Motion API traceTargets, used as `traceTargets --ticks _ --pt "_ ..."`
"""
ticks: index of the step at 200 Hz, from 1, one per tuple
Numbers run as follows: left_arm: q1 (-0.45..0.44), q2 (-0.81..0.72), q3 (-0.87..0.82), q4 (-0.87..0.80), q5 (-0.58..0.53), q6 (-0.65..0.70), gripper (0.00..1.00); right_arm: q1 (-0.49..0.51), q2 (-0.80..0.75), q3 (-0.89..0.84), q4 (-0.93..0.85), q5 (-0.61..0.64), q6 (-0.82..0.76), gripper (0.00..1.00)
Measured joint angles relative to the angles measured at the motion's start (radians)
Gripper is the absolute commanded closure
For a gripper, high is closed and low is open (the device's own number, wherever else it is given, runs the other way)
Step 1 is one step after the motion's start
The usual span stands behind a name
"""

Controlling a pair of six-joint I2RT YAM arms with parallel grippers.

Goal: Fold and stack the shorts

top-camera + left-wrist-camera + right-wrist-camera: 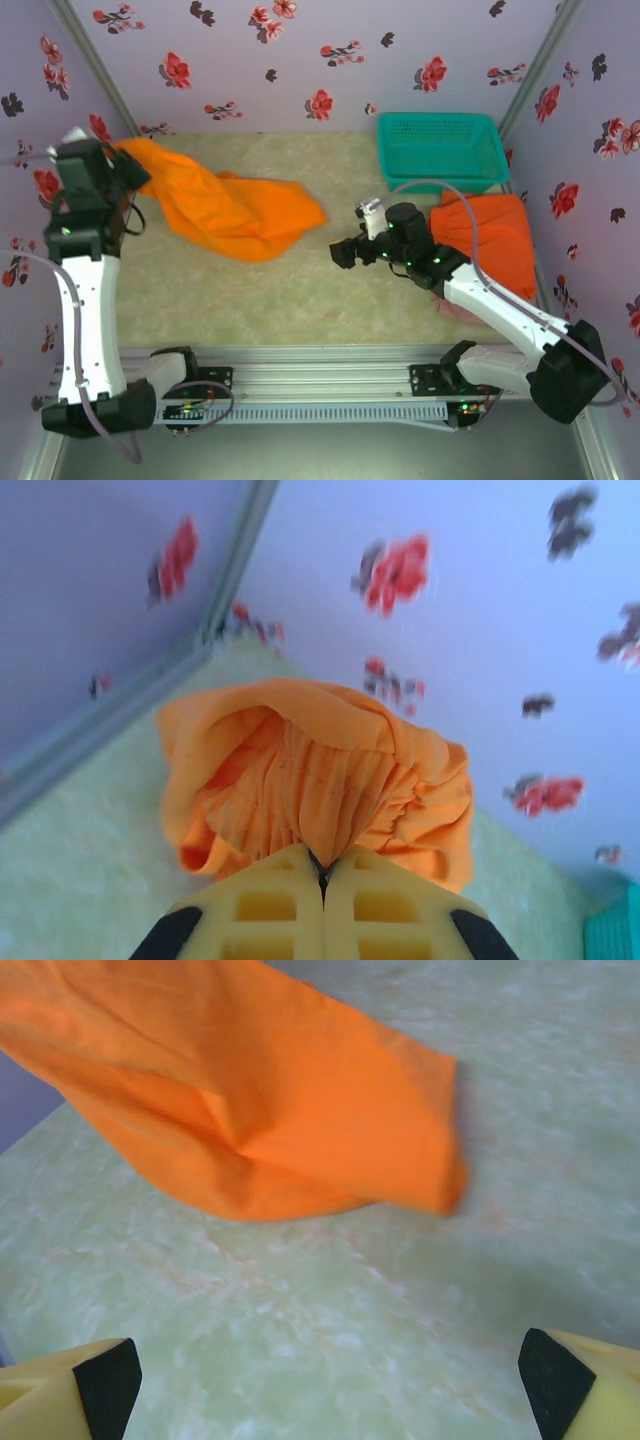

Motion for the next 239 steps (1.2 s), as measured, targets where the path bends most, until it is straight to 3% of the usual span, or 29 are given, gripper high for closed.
traceTargets --ticks 37,58,80,127,138,159,168,202,222,239 --pt "0.007 0.168 0.425 -0.108 -0.012 0.044 1.0 0.065 0.061 0.042 0.007 0.0 -0.009 0.01" --pt "-0.053 0.196 0.508 -0.11 -0.022 0.034 1.0 0.075 0.061 0.042 0.011 0.003 -0.009 0.01" --pt "-0.212 0.195 0.448 -0.066 -0.036 0.02 1.0 0.076 0.043 0.034 0.017 0.04 -0.012 0.01" --pt "-0.555 0.314 0.053 0.194 -0.09 -0.077 1.0 0.026 -0.068 -0.035 -0.013 0.11 -0.019 0.01" --pt "-0.611 0.39 -0.019 0.257 -0.095 -0.114 0.89 -0.017 -0.108 -0.069 -0.019 0.118 -0.014 0.01" --pt "-0.692 0.558 -0.085 0.362 -0.071 -0.176 0.46 -0.094 -0.172 -0.13 -0.032 0.118 0.013 0.01" --pt "-0.711 0.623 -0.087 0.402 -0.037 -0.193 0.34 -0.119 -0.19 -0.151 -0.035 0.117 0.027 0.01" --pt "-0.698 0.725 -0.037 0.424 0.094 -0.193 0.14 -0.145 -0.203 -0.174 -0.058 0.109 0.057 0.01" --pt "-0.658 0.649 -0.033 0.425 0.122 -0.146 0.06 -0.145 -0.195 -0.174 -0.06 0.094 0.064 0.01" --pt "-0.606 0.511 -0.082 0.422 0.137 -0.099 0.07 -0.145 -0.174 -0.174 -0.06 0.079 0.073 0.01"
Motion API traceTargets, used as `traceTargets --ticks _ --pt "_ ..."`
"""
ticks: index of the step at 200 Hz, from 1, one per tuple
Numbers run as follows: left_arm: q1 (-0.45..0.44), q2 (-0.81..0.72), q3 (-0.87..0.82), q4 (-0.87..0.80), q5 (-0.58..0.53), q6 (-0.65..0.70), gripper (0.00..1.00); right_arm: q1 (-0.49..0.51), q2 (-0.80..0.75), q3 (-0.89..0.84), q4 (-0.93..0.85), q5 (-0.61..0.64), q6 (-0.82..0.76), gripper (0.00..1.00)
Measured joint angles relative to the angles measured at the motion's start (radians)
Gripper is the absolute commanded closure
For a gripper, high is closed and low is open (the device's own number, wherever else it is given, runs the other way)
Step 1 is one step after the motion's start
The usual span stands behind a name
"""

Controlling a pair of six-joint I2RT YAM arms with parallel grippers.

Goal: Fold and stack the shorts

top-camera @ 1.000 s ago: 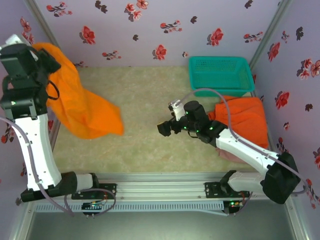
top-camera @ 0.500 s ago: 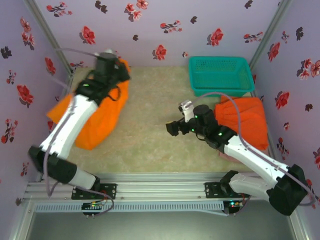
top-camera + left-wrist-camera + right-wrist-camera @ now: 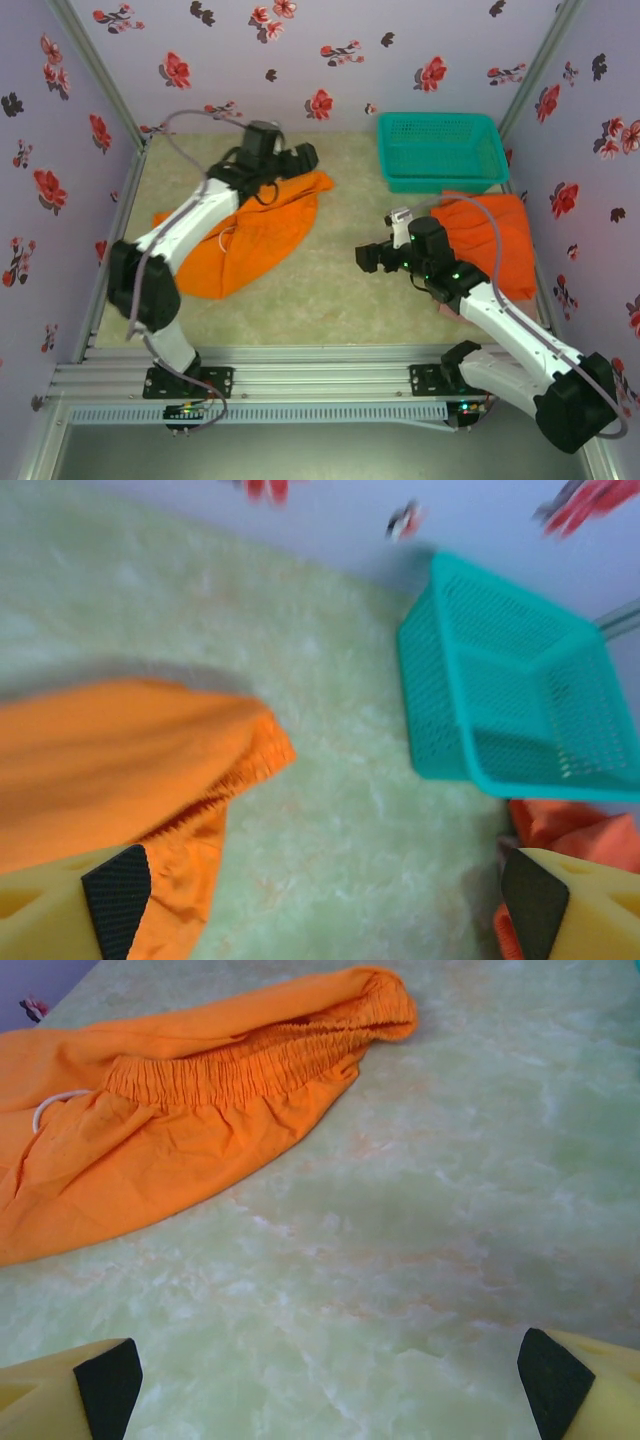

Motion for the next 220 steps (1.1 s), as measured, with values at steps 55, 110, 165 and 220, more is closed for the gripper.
traceTargets --ticks 55,110,165,220 --pt "0.149 -0.373 -0.33 -0.048 0.014 0.092 0.15 0.0 0.084 0.0 0.03 -0.054 0.038 0.01" --pt "0.237 -0.144 -0.48 -0.076 0.117 0.122 0.26 0.0 0.086 0.0 0.033 -0.076 0.06 0.01" --pt "0.288 -0.026 -0.472 0.008 0.134 0.158 0.35 0.0 -0.017 -0.04 0.017 -0.071 0.069 0.01" --pt "0.304 0.107 -0.41 0.039 0.143 0.18 0.47 0.0 -0.042 -0.053 -0.01 -0.06 0.07 0.01"
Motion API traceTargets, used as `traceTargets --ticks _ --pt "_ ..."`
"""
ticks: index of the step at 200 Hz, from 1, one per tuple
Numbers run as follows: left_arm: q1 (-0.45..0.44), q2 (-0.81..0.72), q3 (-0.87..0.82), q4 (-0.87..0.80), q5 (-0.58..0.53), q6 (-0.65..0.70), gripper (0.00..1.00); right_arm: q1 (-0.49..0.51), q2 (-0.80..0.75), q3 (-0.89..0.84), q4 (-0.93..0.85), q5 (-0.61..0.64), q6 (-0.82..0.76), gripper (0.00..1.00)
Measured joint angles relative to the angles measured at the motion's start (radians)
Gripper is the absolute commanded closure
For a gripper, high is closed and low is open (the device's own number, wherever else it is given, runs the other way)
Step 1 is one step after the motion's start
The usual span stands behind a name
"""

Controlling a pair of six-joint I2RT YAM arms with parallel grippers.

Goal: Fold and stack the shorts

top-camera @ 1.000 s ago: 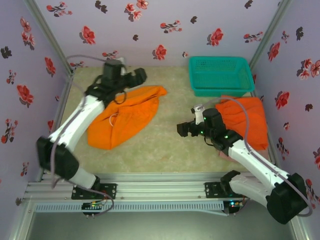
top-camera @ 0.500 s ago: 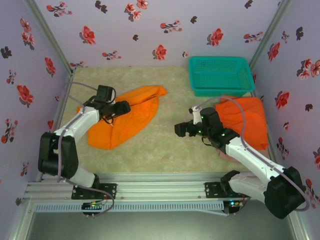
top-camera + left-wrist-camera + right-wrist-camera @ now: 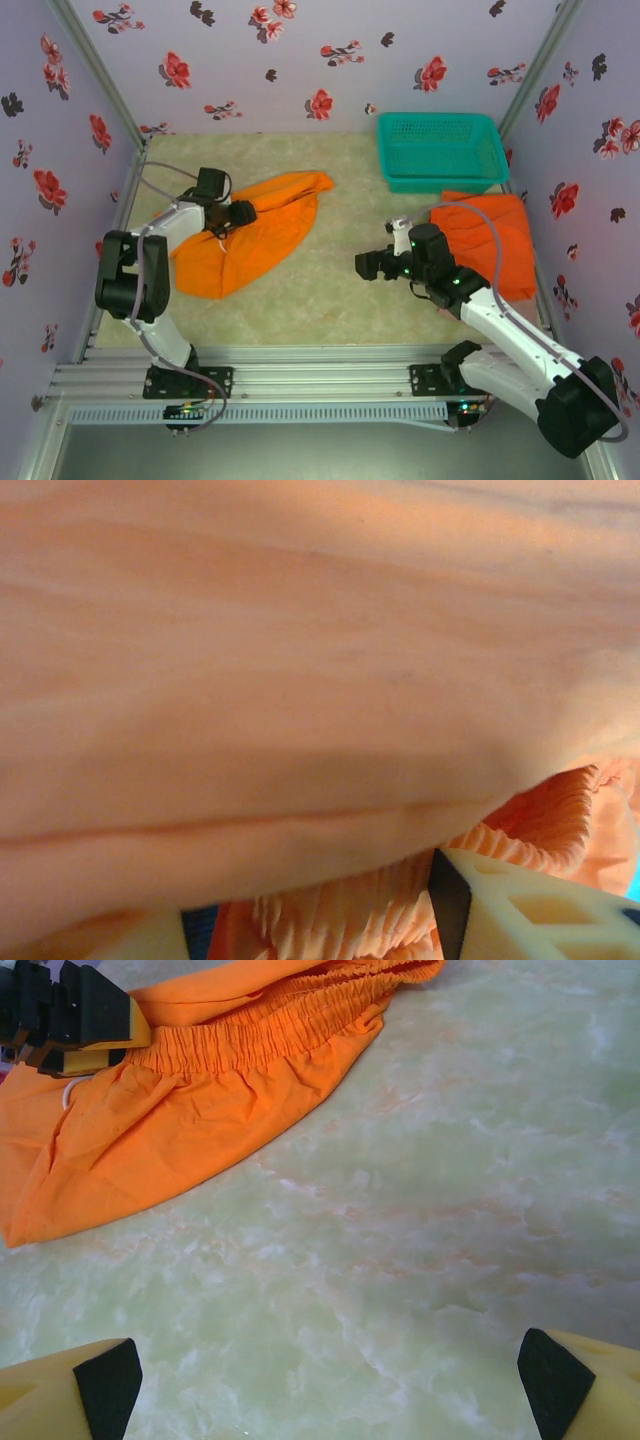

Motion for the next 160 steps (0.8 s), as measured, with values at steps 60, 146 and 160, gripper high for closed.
traceTargets --ticks 60,146,160 --pt "0.0 0.054 0.066 0.003 0.033 0.011 0.96 0.0 0.01 0.0 -0.002 0.002 0.0 0.01" --pt "-0.178 -0.363 -0.009 0.039 0.053 0.018 1.0 -0.009 0.137 0.053 -0.035 0.107 0.052 0.01" --pt "-0.266 -0.411 -0.051 0.079 0.053 0.01 1.0 -0.024 0.167 0.093 -0.051 0.132 0.067 0.01"
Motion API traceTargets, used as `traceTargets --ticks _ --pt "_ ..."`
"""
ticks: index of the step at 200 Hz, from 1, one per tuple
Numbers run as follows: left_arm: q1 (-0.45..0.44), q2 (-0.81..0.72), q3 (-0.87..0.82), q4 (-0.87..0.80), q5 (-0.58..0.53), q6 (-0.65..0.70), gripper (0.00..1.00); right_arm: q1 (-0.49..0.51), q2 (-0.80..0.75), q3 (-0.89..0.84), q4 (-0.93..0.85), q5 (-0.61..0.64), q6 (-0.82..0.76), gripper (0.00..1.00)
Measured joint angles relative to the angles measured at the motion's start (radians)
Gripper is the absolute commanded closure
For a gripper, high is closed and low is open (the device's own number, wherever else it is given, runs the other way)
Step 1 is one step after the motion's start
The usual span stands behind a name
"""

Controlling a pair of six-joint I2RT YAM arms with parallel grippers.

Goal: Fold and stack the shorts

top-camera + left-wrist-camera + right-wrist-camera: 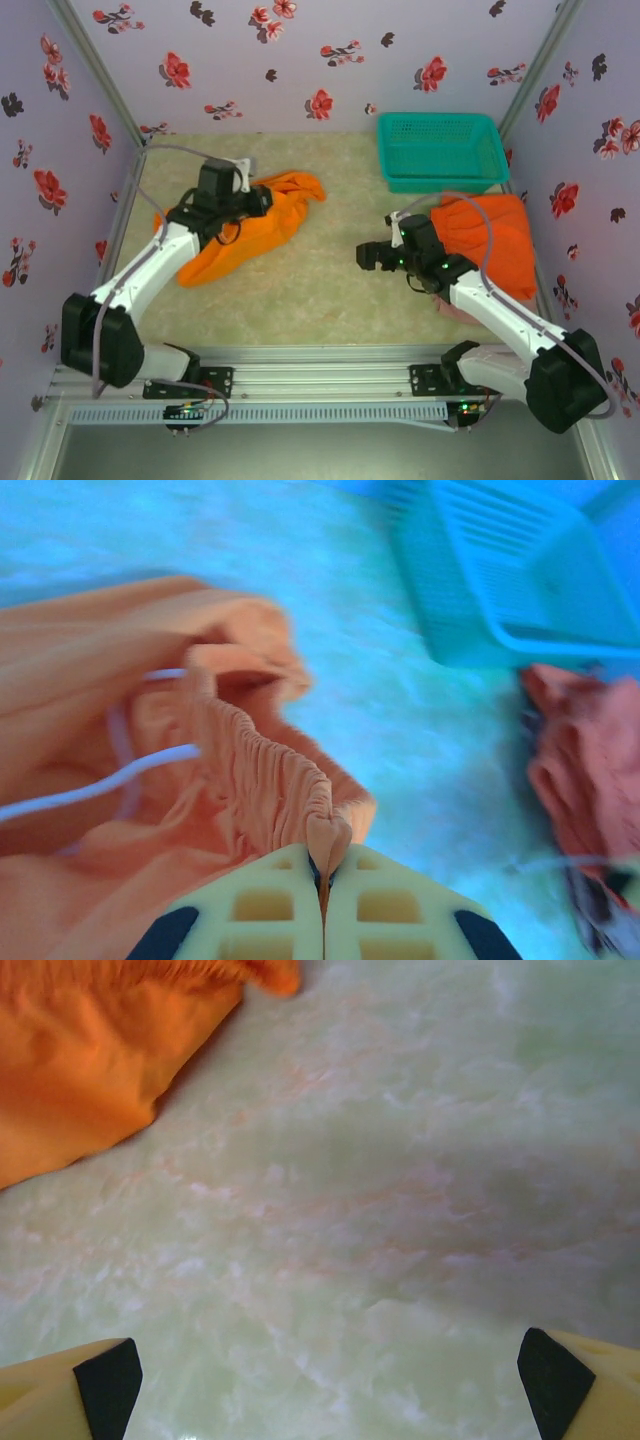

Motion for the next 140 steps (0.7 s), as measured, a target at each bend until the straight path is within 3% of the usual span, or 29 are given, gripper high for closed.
traceTargets --ticks 25,47,55,65,90,113,124,140 --pt "-0.172 0.005 -0.092 0.083 0.002 -0.021 0.99 -0.048 0.036 0.065 -0.019 0.024 0.034 0.01" --pt "-0.322 0.098 -0.137 0.155 0.007 -0.035 0.91 -0.098 0.069 0.107 -0.031 0.027 0.066 0.01" --pt "-0.374 0.15 -0.139 0.18 0.009 -0.032 0.81 -0.115 0.085 0.119 -0.035 0.026 0.079 0.01" --pt "-0.435 0.218 -0.138 0.215 0.012 -0.029 0.59 -0.134 0.106 0.132 -0.043 0.023 0.092 0.01" --pt "-0.546 0.339 -0.132 0.243 0.032 -0.005 0.35 -0.157 0.166 0.151 -0.047 -0.003 0.13 0.01" --pt "-0.57 0.311 -0.136 0.254 0.025 0.002 0.09 -0.159 0.219 0.163 -0.048 -0.04 0.156 0.01" --pt "-0.559 0.249 -0.138 0.249 -0.002 0.021 0.01 -0.159 0.253 0.176 -0.048 -0.06 0.168 0.01" --pt "-0.526 0.128 -0.138 0.237 -0.051 0.021 0.01 -0.159 0.304 0.204 -0.049 -0.087 0.182 0.01"
